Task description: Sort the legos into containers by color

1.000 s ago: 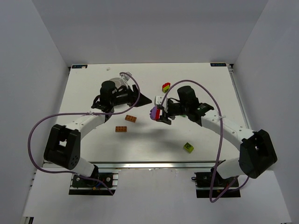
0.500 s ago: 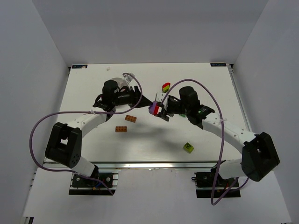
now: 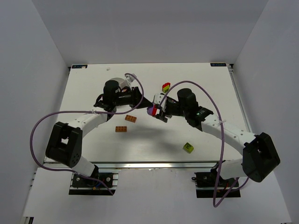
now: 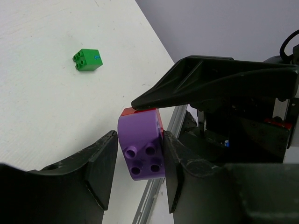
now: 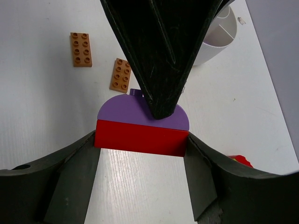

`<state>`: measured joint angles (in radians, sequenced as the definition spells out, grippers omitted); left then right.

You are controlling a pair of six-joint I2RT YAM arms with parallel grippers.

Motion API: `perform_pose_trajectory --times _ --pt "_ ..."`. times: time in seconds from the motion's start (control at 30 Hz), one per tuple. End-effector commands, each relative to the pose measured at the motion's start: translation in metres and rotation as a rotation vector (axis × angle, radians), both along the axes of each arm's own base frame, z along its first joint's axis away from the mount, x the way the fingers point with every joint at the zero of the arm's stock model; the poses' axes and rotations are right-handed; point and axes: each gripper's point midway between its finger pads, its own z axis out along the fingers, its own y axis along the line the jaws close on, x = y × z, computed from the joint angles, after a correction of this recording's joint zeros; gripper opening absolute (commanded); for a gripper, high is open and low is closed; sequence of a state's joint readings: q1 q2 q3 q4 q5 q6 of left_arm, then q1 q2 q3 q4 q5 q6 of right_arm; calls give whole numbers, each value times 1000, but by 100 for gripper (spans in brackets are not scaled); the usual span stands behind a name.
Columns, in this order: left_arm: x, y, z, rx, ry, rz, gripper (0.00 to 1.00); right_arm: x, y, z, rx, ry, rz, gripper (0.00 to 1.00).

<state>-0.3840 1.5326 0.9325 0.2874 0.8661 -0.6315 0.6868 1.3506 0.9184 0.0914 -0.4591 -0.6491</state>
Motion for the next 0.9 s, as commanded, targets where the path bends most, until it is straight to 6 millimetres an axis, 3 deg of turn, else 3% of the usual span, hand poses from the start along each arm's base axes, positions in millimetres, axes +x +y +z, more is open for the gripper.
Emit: perform_pose_trajectory --times 0.0,0.57,0.87 --pt "-3 -6 15 -15 -37 -46 52 5 4 28 67 -82 -12 0" --pt "-7 -9 10 -12 -16 -84 42 14 -5 40 108 -155 -86 0" --pt "-6 -8 12 -9 -20 -86 22 15 -6 35 102 -157 -92 0"
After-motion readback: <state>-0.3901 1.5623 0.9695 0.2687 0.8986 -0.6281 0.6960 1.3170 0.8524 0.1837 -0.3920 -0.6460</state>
